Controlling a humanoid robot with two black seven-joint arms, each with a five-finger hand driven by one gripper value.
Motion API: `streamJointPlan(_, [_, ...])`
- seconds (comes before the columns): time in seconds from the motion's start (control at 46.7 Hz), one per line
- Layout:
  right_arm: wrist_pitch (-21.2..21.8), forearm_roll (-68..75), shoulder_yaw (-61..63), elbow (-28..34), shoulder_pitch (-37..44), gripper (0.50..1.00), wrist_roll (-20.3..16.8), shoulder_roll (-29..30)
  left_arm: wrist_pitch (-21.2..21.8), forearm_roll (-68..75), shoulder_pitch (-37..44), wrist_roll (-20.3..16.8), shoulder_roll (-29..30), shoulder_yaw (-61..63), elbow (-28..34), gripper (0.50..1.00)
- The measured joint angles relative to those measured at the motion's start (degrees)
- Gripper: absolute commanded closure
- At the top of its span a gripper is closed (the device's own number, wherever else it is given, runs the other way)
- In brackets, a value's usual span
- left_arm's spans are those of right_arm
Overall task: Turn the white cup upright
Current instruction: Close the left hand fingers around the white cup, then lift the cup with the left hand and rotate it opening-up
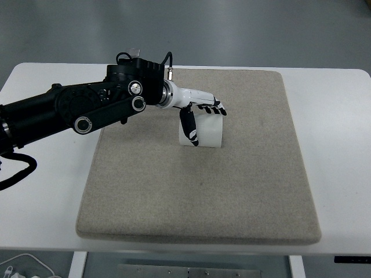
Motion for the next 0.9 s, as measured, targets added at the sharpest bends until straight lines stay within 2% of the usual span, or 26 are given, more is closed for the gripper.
streamJointPlan(0.257, [0.00,0.00,0.00,-0.01,0.01,0.570,0.01,0.00,0.00,-0.01,-0.07,-0.03,-2.00,0.77,1.72,0.508])
streamJointPlan(0.449, [0.00,0.00,0.00,0.00,0.01,0.570,0.01,0.00,0.00,-0.01,-0.12,-0.03,-2.06,1.45,2.09,0.531])
streamJointPlan(0.706, [0.00,0.00,0.00,-0.01,-0.01,0.570,0.01,0.00,0.24,0.20,-0.13,-0.03,-2.06,1.53,2.09,0.707])
streamJointPlan(0.77, [0.00,0.00,0.00,-0.02,0.01,0.570,0.01,0.00,0.26,0.69,-0.16,-0.01,-2.04,1.53,2.06,0.711])
streamJointPlan(0.835, [0.00,0.00,0.00,-0.01,-0.01,0.570,0.00,0.00,0.26,1.02,-0.20,0.03,-2.03,1.50,1.95,0.741])
streamJointPlan(0.856, [0.00,0.00,0.00,-0.01,0.01,0.570,0.00,0.00,0.26,1.04,-0.20,0.04,-2.03,1.45,1.95,0.763])
streamJointPlan(0.899, [0.00,0.00,0.00,0.00,0.01,0.570,0.01,0.00,0.32,1.02,-0.20,0.05,-2.03,1.41,1.96,0.846])
